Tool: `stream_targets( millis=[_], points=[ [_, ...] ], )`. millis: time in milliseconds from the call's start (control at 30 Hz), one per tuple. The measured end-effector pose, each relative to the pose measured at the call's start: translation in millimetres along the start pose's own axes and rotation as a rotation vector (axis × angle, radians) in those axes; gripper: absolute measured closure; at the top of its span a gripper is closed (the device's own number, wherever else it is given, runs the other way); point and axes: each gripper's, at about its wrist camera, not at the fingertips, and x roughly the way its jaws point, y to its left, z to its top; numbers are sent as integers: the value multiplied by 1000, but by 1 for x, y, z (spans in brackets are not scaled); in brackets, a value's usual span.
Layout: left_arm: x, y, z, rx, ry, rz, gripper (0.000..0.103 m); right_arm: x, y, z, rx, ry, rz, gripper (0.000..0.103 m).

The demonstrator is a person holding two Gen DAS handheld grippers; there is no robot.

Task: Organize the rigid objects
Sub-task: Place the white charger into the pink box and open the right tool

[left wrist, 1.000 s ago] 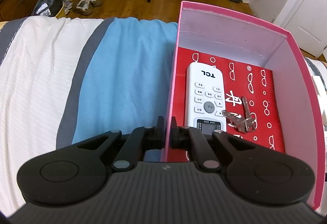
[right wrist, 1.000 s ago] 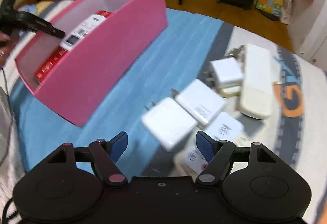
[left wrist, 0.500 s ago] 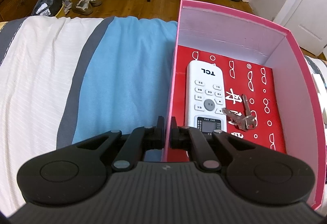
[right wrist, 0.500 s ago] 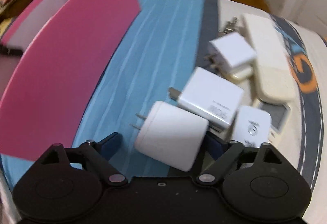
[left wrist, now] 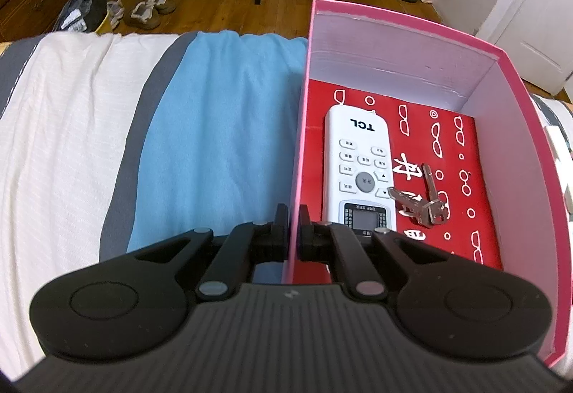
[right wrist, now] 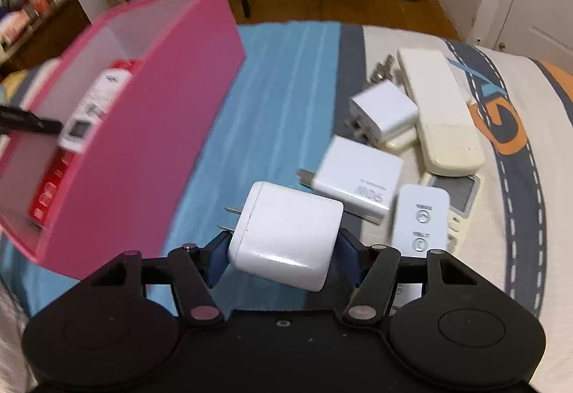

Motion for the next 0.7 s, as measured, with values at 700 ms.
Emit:
stream_targets(
  millis=[700],
  points=[
    [-1,6,-1,-8,8,-35,99,-60,108,60,-142,-168,156,36]
  ],
)
